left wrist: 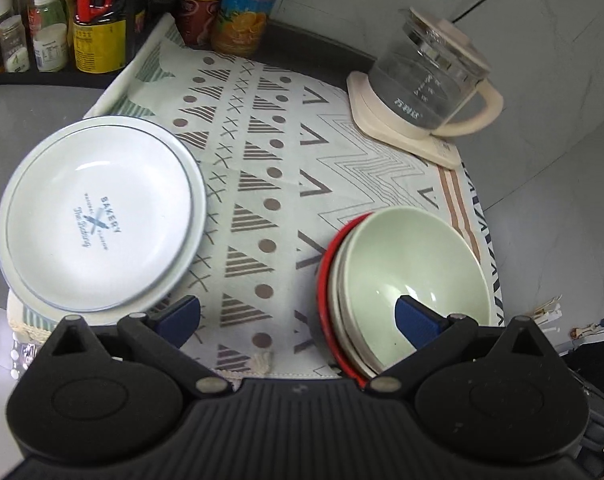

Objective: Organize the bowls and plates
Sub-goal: 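Move both grippers to the rim of the red bowl holding nested bowls, then close both grippers on the rim of the red bowl stack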

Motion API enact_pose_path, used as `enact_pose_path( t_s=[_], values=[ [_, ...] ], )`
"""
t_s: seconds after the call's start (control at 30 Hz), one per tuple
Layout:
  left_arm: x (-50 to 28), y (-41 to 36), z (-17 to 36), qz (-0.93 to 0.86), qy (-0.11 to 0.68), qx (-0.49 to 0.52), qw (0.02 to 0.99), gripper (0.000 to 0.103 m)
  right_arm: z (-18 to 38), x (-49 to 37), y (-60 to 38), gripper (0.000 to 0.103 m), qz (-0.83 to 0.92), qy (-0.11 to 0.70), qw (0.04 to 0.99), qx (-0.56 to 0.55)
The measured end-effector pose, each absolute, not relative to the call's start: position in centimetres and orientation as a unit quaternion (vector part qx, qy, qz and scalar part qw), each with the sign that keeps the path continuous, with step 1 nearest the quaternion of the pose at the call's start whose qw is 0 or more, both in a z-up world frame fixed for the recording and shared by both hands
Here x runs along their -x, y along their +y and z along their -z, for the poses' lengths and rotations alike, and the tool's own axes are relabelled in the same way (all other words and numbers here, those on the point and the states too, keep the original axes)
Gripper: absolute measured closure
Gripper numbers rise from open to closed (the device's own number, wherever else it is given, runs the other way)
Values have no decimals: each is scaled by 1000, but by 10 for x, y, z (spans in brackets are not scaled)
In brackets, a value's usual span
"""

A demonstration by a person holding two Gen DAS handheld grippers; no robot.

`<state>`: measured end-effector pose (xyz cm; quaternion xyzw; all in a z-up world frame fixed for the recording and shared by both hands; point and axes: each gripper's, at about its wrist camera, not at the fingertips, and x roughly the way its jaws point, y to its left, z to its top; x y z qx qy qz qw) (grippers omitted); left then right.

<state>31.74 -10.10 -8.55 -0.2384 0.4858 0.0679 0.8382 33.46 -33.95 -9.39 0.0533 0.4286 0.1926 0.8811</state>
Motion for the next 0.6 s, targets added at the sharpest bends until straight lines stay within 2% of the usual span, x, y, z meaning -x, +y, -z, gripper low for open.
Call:
enact_pose_path(
  t_s=[0.27, 0.47, 0.53, 0.6],
  values=[
    [-331, -116, 98, -57, 491, 228, 839, 2, 108, -339, -354, 3, -184, 443, 874, -71],
    [-341, -123, 110, -57, 496, 230, 836, 4, 120, -348, -355, 9, -177, 456, 869, -78],
    [-343, -126, 113, -57, 494, 231, 836, 6, 124, -351, -354, 14, -176, 460, 867, -80],
    [-346, -129, 117, -58, 496, 232, 835, 14, 129, -354, -352, 17, -176, 468, 862, -84]
  ],
)
